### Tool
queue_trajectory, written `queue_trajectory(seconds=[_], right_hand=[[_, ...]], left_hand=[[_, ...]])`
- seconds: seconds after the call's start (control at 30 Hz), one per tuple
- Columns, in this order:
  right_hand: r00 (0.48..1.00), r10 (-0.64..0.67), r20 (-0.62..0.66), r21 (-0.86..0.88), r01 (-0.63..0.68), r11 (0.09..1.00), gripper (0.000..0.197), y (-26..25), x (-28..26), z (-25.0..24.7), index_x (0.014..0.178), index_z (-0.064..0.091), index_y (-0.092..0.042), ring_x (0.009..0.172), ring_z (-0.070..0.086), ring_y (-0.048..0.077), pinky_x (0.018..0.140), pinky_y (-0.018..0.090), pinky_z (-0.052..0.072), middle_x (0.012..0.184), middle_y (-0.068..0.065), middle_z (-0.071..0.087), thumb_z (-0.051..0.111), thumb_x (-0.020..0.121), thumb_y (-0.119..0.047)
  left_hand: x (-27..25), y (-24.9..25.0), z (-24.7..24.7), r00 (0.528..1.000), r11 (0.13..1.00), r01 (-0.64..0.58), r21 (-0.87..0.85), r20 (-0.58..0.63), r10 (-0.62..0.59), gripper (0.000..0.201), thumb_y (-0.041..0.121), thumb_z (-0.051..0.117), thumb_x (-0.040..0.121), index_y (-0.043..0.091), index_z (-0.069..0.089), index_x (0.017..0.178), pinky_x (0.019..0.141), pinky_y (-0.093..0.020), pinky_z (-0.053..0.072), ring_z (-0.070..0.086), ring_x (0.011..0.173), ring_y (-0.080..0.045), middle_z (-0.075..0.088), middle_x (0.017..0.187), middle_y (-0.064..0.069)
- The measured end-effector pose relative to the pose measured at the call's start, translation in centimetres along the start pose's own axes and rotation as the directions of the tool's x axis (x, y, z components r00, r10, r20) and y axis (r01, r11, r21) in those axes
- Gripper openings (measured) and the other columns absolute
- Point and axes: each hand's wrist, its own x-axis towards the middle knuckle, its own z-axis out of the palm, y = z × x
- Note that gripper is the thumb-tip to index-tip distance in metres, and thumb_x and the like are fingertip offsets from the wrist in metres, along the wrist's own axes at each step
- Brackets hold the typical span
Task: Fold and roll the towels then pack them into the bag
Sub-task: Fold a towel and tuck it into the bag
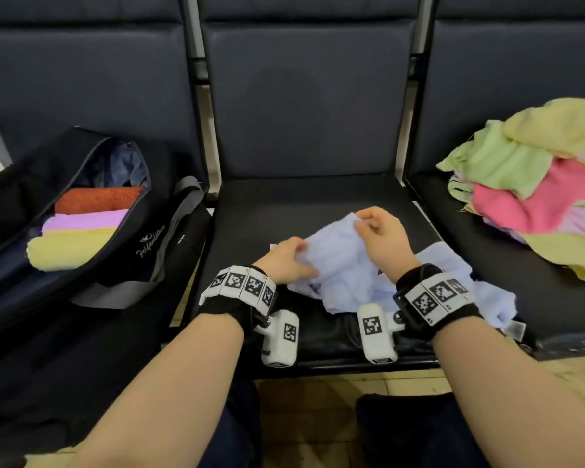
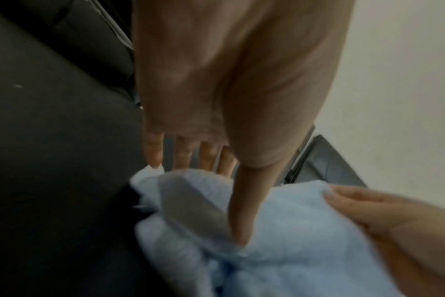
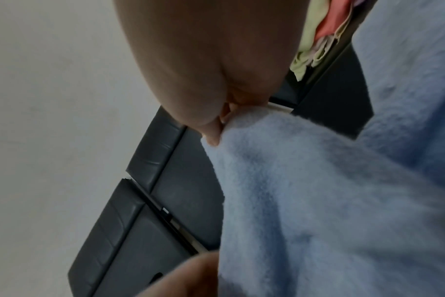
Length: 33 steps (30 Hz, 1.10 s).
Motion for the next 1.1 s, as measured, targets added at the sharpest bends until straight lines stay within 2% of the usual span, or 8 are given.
queue_trajectory(seconds=[0.1, 0.23, 0.3, 0.43, 0.57, 0.73, 0.9, 1.1], right_hand=[[0.997, 0.027, -0.068, -0.018, -0.028, 0.999, 0.017, 1.0, -0.3, -0.5, 0.108, 0.057, -0.012, 0.079, 0.055, 0.013, 0.071, 0.020, 0.040, 0.083, -0.004, 0.056, 0.053, 0.092, -0.008], [0.999, 0.011, 0.038, -0.238, -0.002, 0.971, 0.042, 1.8, -0.7, -0.5, 0.127, 0.051, -0.018, 0.119, 0.047, 0.022, 0.102, 0.038, 0.038, 0.127, 0.004, 0.051, 0.065, 0.087, -0.018], [0.979, -0.097, 0.177, -0.273, 0.143, 0.951, 0.039, 1.5, -1.0, -0.2, 0.118, 0.060, -0.026, 0.125, 0.044, 0.020, 0.108, 0.047, 0.033, 0.130, 0.001, 0.051, 0.071, 0.082, -0.027], [0.898, -0.144, 0.416, -0.152, 0.225, 0.962, 0.036, 0.6, -2.0, 1.1, 0.113, 0.059, -0.031, 0.110, 0.053, 0.010, 0.101, 0.033, 0.042, 0.116, -0.009, 0.058, 0.073, 0.081, -0.028], [0.904, -0.288, 0.315, -0.174, 0.354, 0.919, 0.023, 0.1, -2.5, 2.0, 0.107, 0.067, -0.010, 0.092, 0.051, 0.009, 0.083, 0.006, 0.037, 0.103, -0.001, 0.054, 0.071, 0.085, -0.013], [0.948, -0.270, 0.167, -0.146, 0.294, 0.945, 0.013, -0.9, -2.3, 1.6, 0.096, 0.069, -0.006, 0.085, 0.059, 0.016, 0.078, 0.023, 0.046, 0.091, 0.003, 0.064, 0.057, 0.094, -0.011], [0.988, -0.144, 0.046, 0.044, 0.142, 0.989, 0.013, -1.6, -2.6, 1.1, 0.092, 0.061, -0.011, 0.077, 0.055, 0.011, 0.070, 0.023, 0.046, 0.082, -0.001, 0.061, 0.050, 0.097, -0.014], [0.969, -0.156, -0.190, 0.070, 0.172, 0.983, 0.008, -1.0, -2.6, 0.1, 0.091, 0.062, -0.015, 0.073, 0.054, 0.006, 0.068, 0.010, 0.043, 0.081, -0.001, 0.062, 0.055, 0.095, -0.016]], left_hand=[[0.1, -1.4, 0.3, 0.999, 0.991, 0.001, 0.134, 0.036, -0.006, 0.051, 0.031, 0.073, 0.067, 0.019, 0.061, 0.115, 0.092, -0.032, 0.044, 0.056, 0.102, -0.021, 0.060, 0.112, -0.002], [-0.1, -1.1, -0.7, 0.977, 0.975, -0.097, -0.200, -0.206, 0.055, 0.014, 0.013, 0.069, 0.084, 0.008, 0.065, 0.096, 0.058, -0.014, 0.044, 0.057, 0.072, -0.010, 0.062, 0.082, 0.000], [-0.3, -0.7, -1.2, 0.959, 0.926, -0.161, -0.341, -0.276, 0.065, 0.013, 0.015, 0.069, 0.086, 0.009, 0.063, 0.097, 0.061, -0.009, 0.046, 0.059, 0.075, -0.007, 0.063, 0.082, 0.002], [-1.3, 0.2, -1.5, 0.959, 0.825, -0.238, -0.513, -0.259, 0.116, 0.001, 0.017, 0.065, 0.090, 0.017, 0.064, 0.089, 0.076, -0.024, 0.052, 0.063, 0.081, -0.011, 0.067, 0.085, 0.000], [-1.6, 0.3, -1.6, 0.943, 0.803, -0.298, -0.517, -0.292, 0.162, 0.005, 0.019, 0.061, 0.092, 0.017, 0.065, 0.090, 0.075, -0.018, 0.050, 0.061, 0.079, -0.006, 0.066, 0.084, 0.003], [-1.9, 0.3, -1.8, 0.931, 0.823, -0.264, -0.504, -0.355, 0.081, 0.020, 0.035, 0.059, 0.092, 0.015, 0.060, 0.092, 0.071, -0.020, 0.048, 0.059, 0.076, -0.008, 0.063, 0.080, 0.004], [-2.8, 0.9, -1.9, 0.958, 0.877, -0.285, -0.387, -0.143, 0.249, 0.022, 0.030, 0.076, 0.079, 0.022, 0.061, 0.093, 0.065, -0.020, 0.052, 0.062, 0.069, -0.004, 0.067, 0.076, 0.006], [-2.4, 0.1, -1.7, 0.941, 0.922, -0.302, -0.242, -0.229, 0.249, 0.019, 0.021, 0.074, 0.082, 0.019, 0.061, 0.068, 0.062, -0.015, 0.041, 0.049, 0.062, -0.002, 0.057, 0.067, 0.007]])
